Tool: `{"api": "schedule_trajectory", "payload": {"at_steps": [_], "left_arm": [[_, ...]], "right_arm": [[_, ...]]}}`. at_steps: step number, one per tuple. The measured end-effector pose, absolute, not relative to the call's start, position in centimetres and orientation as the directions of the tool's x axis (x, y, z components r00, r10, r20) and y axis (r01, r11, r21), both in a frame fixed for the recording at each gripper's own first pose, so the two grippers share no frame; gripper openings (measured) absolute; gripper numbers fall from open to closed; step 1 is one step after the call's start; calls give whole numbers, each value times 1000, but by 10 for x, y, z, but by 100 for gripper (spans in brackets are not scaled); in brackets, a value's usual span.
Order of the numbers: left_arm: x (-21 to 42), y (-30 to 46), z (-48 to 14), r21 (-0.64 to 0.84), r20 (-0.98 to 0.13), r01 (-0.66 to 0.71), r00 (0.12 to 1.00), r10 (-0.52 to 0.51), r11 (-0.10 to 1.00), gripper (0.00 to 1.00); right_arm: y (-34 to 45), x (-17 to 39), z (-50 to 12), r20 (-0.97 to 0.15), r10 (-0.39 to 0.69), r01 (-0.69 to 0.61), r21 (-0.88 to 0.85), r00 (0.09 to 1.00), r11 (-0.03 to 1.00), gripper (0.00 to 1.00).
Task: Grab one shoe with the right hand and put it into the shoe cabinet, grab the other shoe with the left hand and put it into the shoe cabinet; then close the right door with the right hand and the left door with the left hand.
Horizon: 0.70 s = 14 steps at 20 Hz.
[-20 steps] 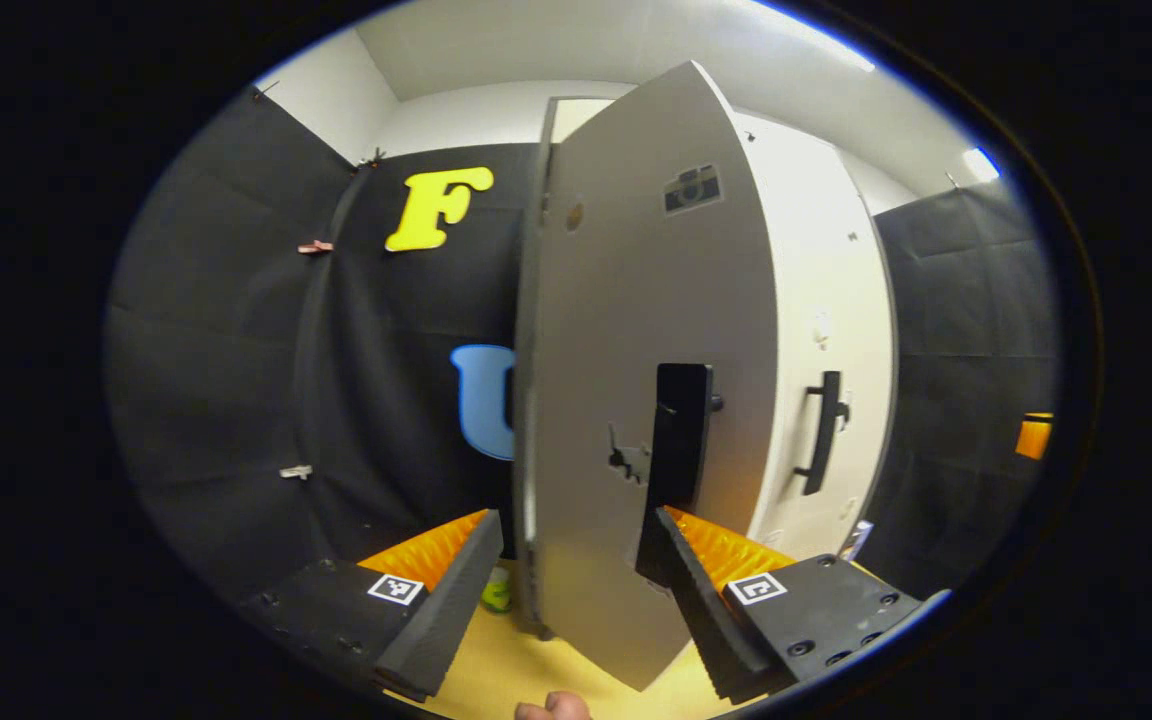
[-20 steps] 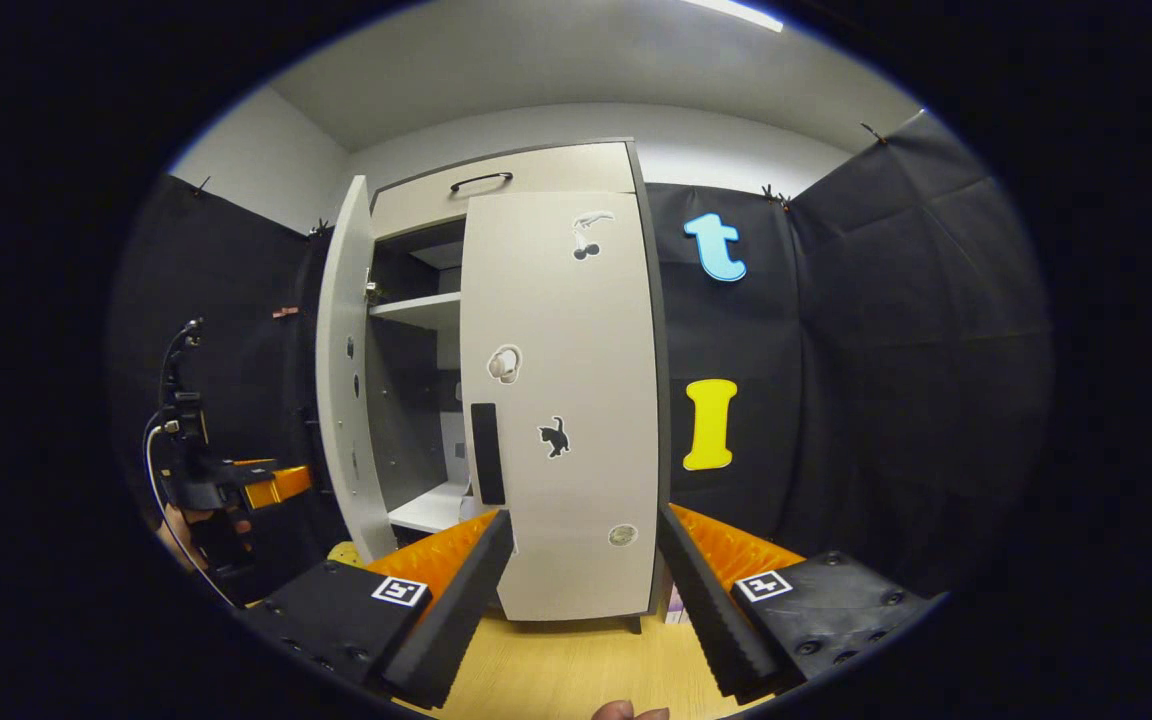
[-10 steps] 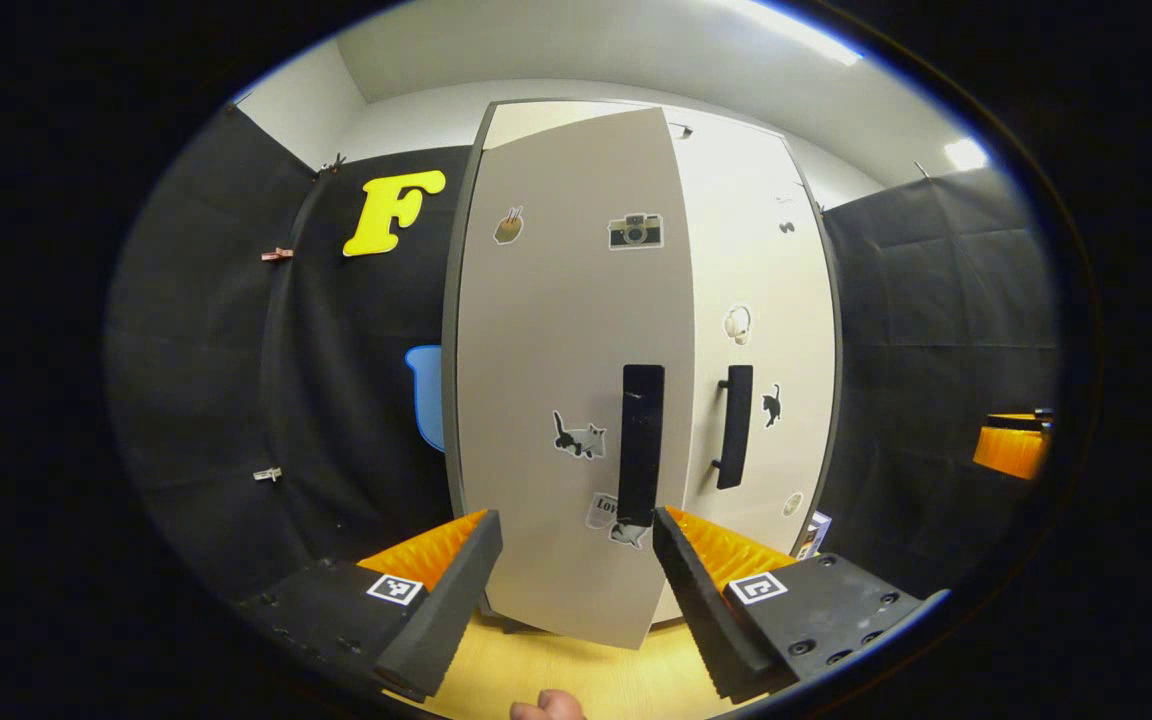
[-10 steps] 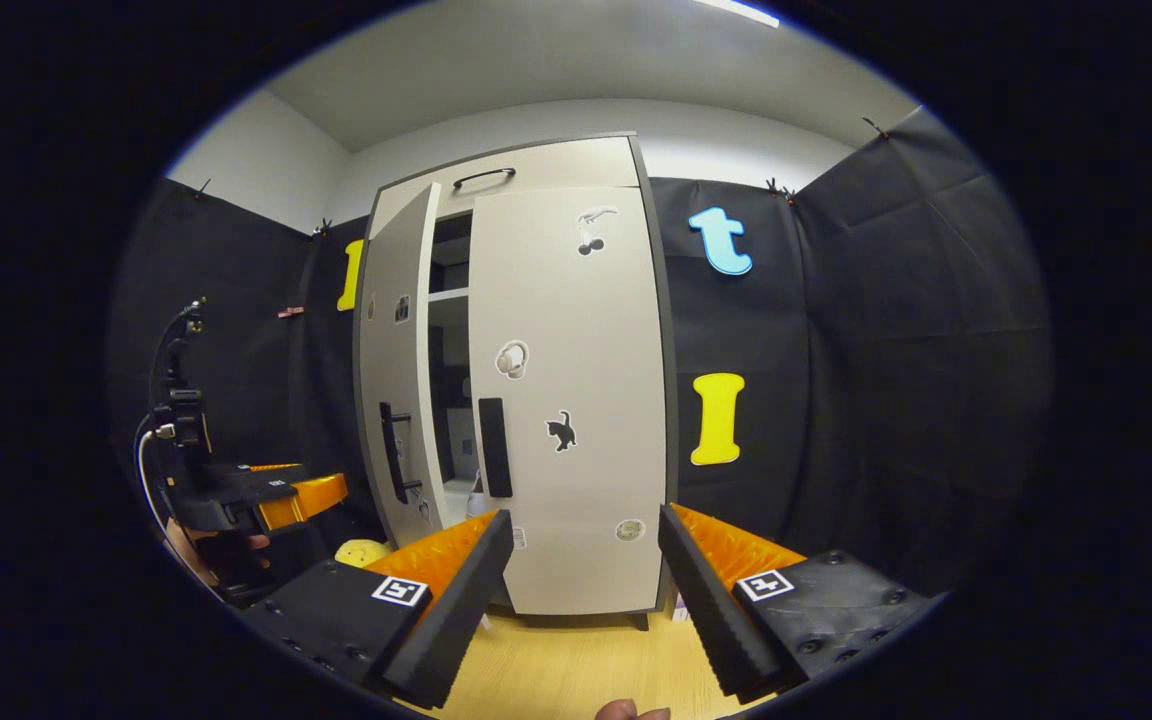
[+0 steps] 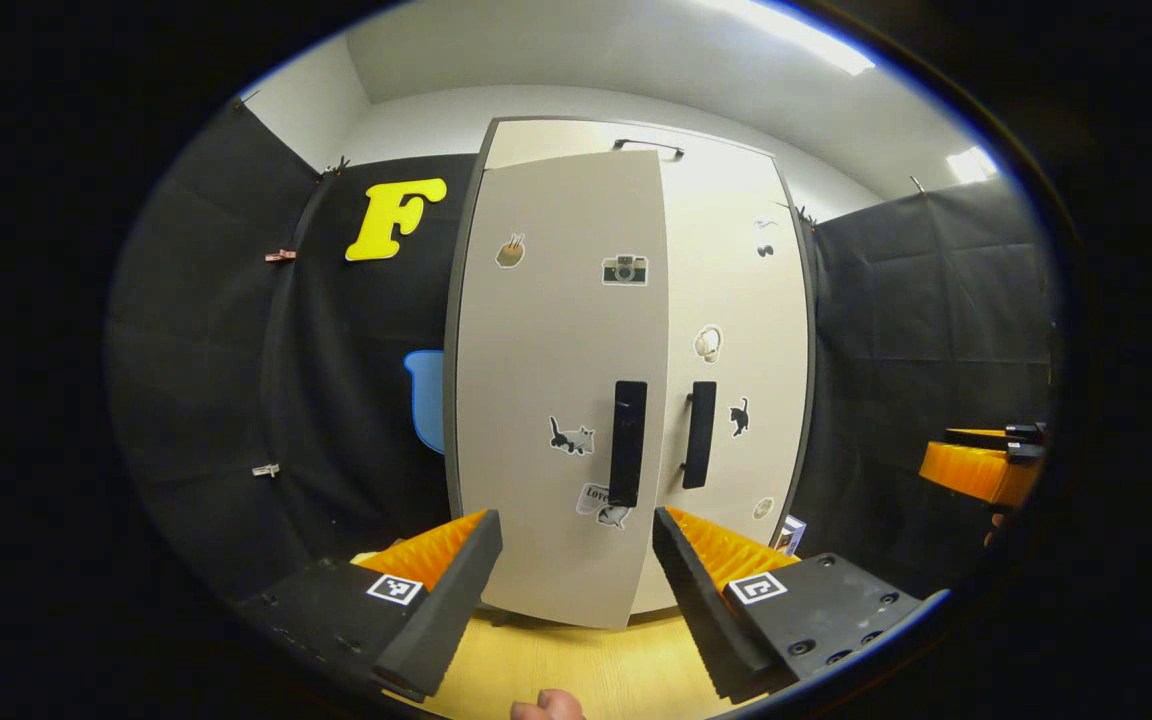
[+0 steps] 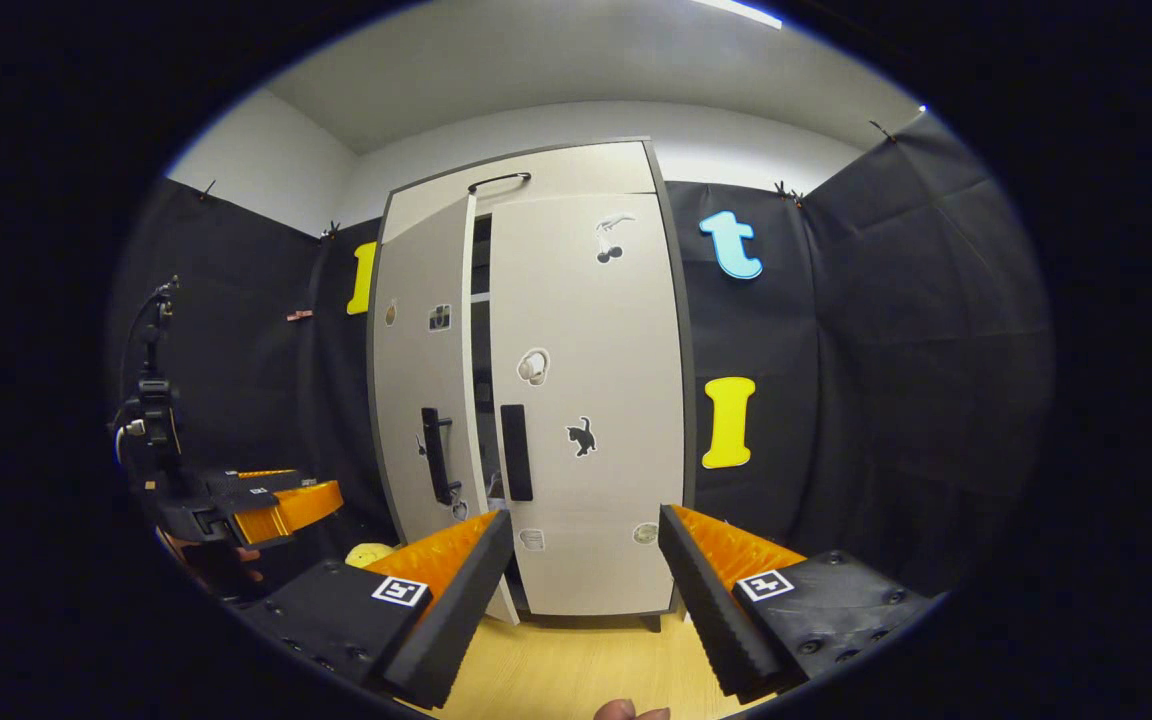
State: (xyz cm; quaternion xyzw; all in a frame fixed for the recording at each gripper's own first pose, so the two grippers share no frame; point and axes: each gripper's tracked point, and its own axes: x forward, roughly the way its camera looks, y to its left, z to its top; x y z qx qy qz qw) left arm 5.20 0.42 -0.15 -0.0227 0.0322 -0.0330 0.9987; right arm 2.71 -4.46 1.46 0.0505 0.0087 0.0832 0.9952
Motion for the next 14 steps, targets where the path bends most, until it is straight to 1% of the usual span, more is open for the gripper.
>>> {"api": "schedule_trajectory", "payload": {"at_steps": [8, 14], "left_arm": [[24, -4, 7, -60, -58, 103, 993, -106, 993, 95], [15, -4, 8, -44, -56, 112, 992, -114, 993, 95]], "right_arm": [[-27, 15, 24, 9, 152, -152, 88, 988, 984, 96], [-17, 10, 22, 12, 145, -146, 79, 989, 986, 96]]}}
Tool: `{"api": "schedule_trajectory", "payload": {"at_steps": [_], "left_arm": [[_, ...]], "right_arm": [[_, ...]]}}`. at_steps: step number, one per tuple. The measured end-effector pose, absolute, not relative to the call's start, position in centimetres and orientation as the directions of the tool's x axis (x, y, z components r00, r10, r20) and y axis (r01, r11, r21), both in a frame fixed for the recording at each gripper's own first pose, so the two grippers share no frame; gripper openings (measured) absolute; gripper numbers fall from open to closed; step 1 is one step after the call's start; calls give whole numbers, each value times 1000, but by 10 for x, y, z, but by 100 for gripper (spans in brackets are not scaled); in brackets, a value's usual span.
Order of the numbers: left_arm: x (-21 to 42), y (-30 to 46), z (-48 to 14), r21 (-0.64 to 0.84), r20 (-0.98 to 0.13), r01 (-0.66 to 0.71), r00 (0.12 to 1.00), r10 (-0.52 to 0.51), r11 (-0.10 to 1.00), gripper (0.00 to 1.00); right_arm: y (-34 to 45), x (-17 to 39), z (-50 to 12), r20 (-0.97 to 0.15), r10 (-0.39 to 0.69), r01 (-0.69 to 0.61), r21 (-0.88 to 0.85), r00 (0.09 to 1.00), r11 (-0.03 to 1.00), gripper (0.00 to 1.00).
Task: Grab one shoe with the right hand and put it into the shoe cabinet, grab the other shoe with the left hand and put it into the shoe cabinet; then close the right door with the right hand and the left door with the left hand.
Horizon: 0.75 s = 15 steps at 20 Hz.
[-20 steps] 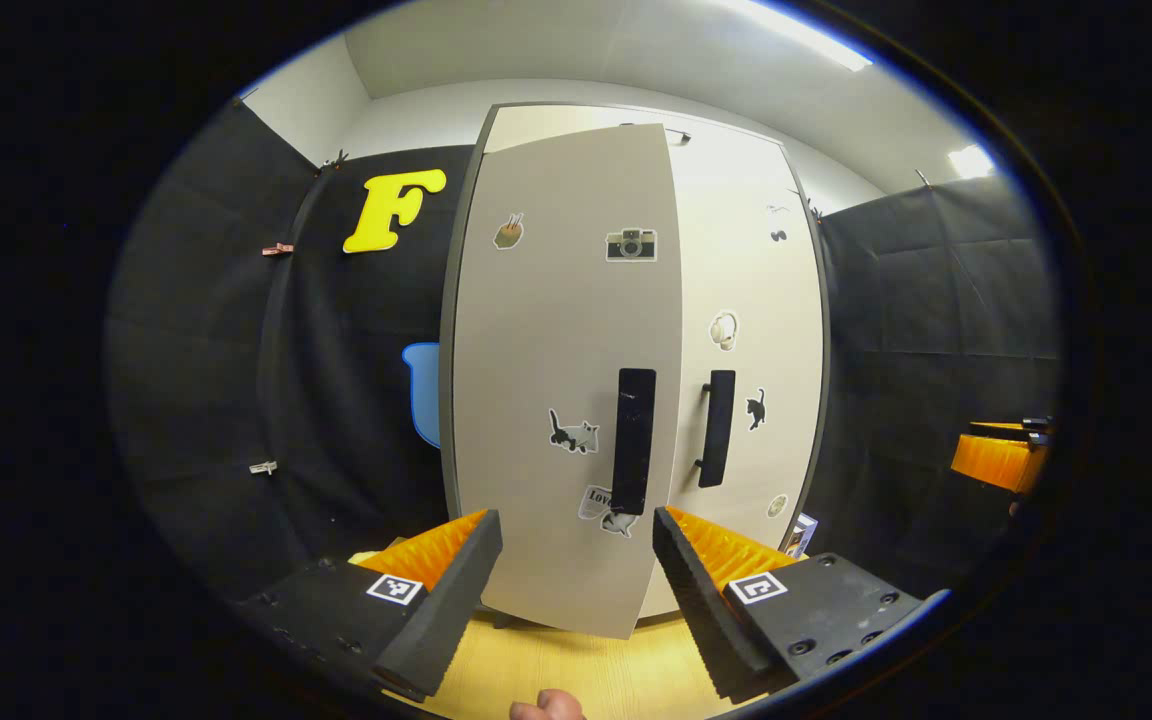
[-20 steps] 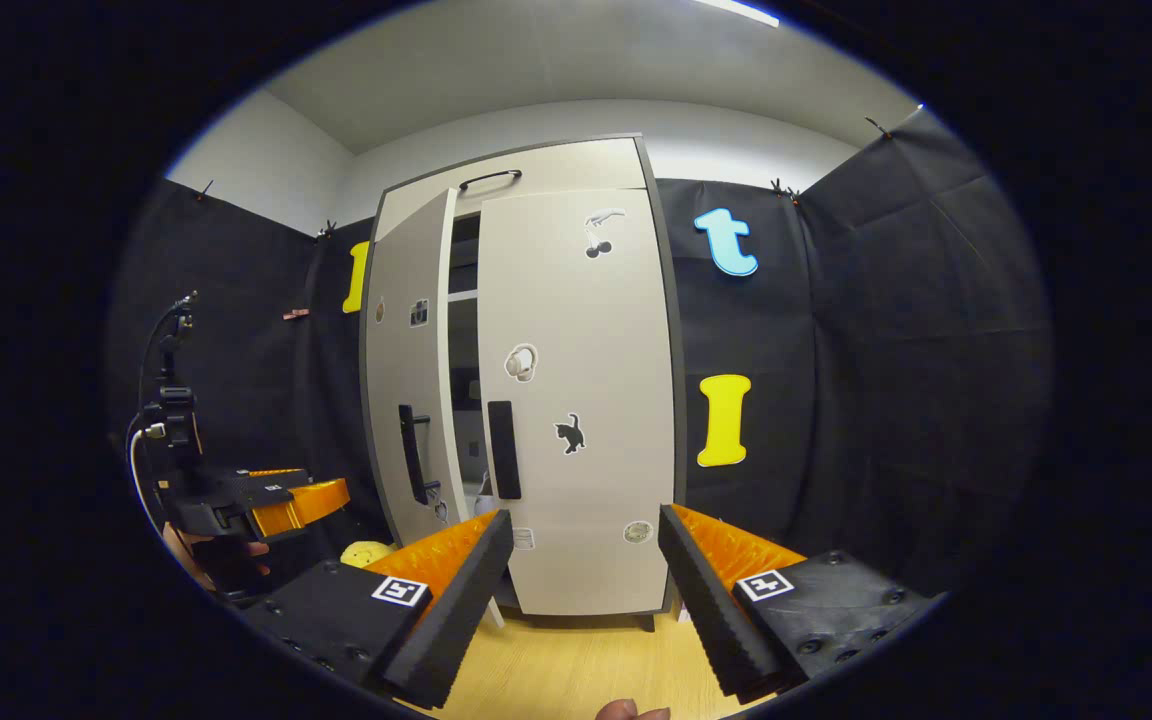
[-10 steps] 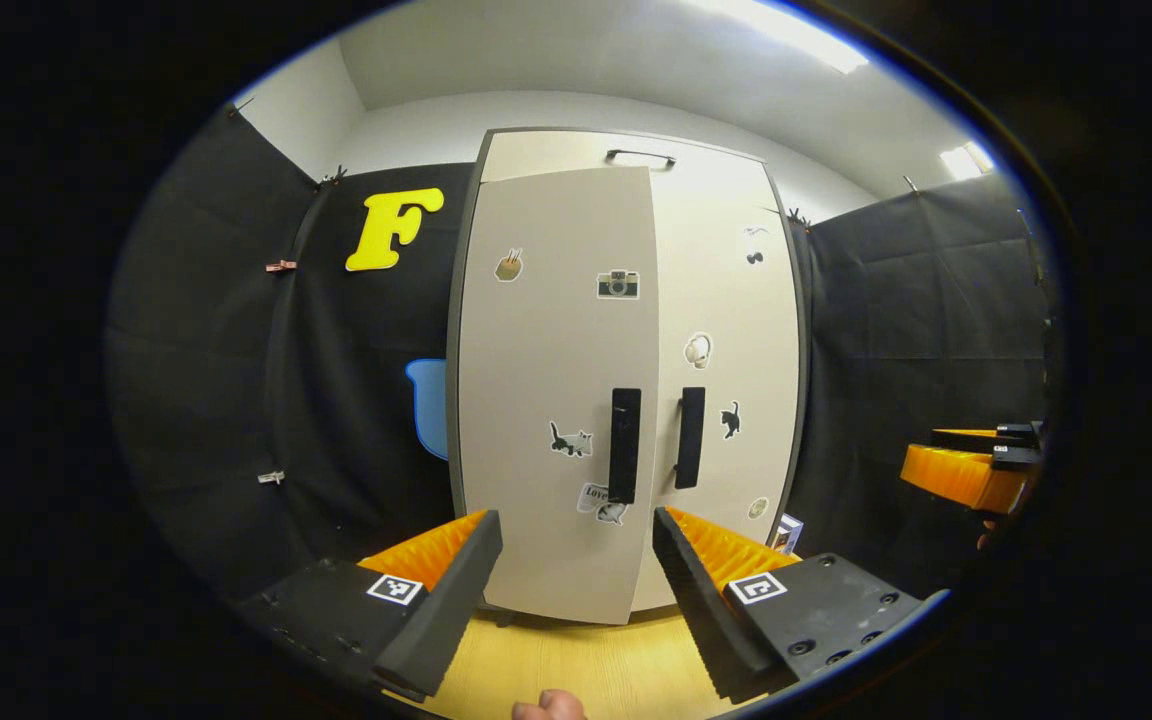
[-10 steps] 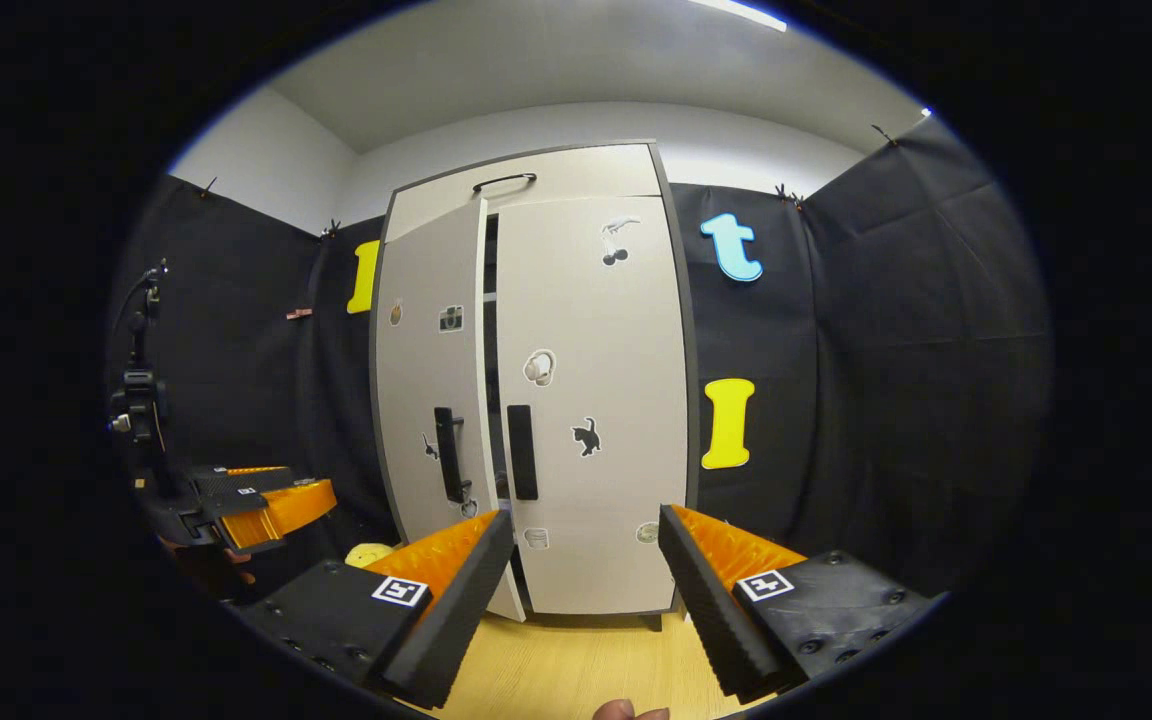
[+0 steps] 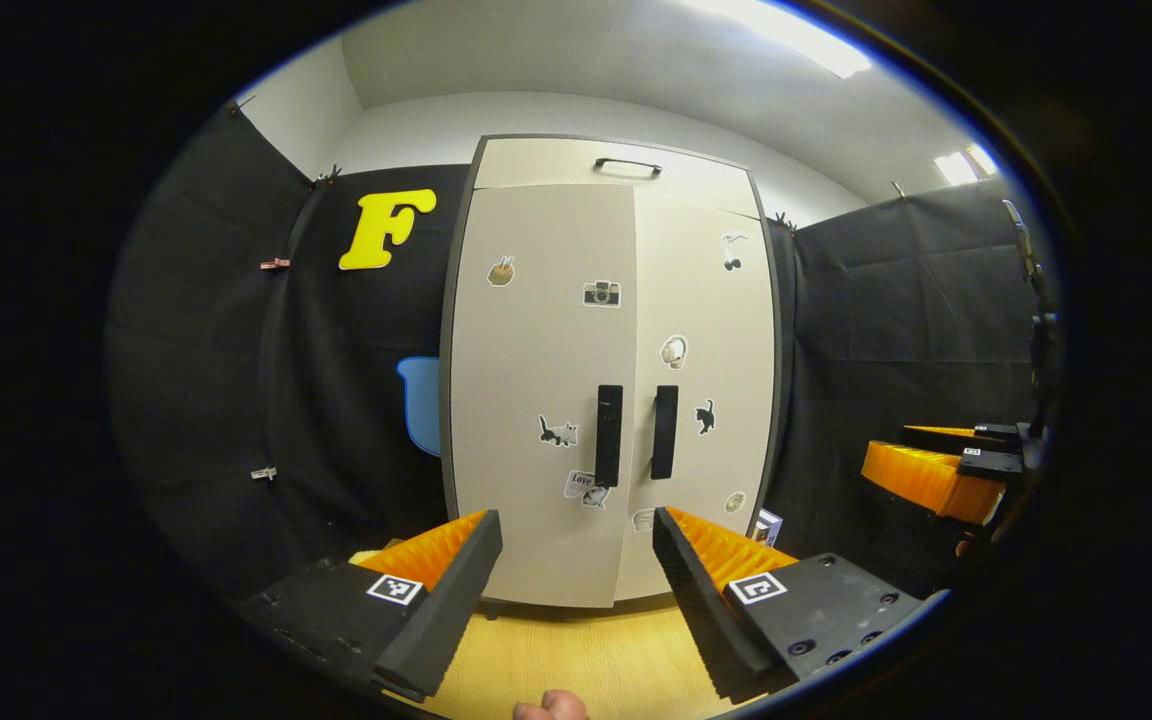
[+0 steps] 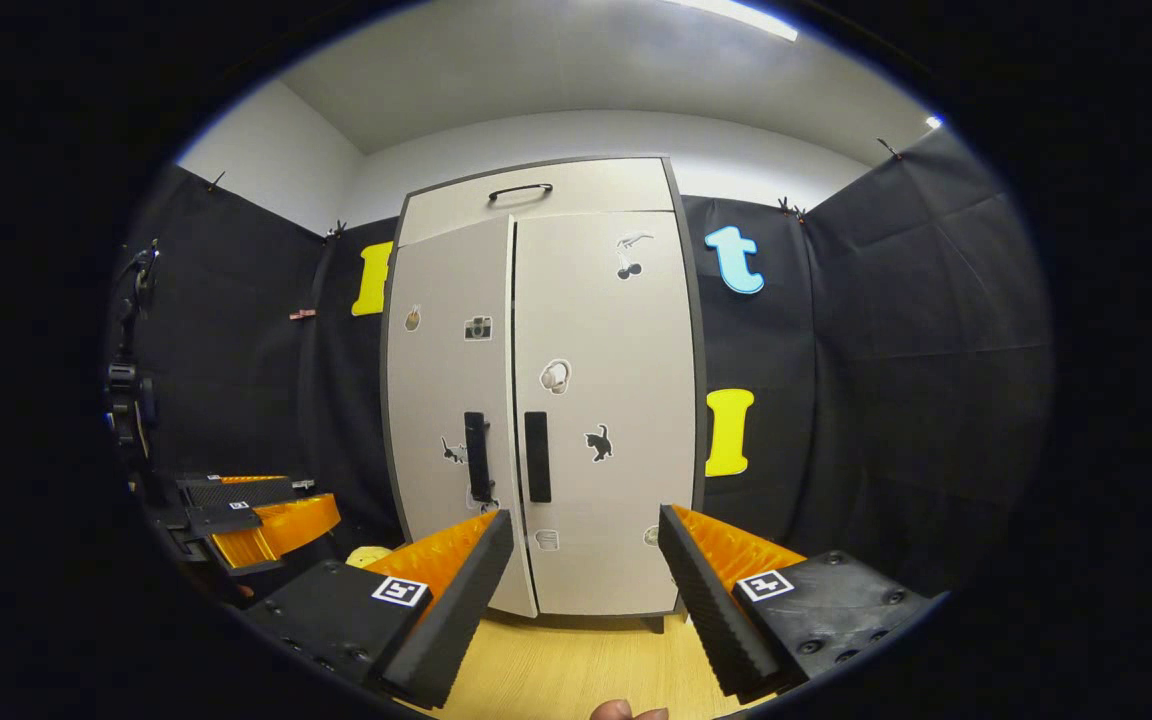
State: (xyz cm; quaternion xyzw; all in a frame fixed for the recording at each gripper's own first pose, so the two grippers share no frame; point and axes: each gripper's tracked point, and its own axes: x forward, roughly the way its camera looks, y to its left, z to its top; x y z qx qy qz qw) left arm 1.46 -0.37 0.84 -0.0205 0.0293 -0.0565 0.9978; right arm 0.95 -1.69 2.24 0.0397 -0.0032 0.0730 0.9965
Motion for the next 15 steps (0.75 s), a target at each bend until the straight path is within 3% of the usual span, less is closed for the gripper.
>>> {"api": "schedule_trajectory", "payload": {"at_steps": [15], "left_arm": [[14, 0, 7, -36, -64, 116, 991, -118, 993, 95]], "right_arm": [[-10, 11, 22, 7, 139, -139, 79, 990, 987, 96]]}}
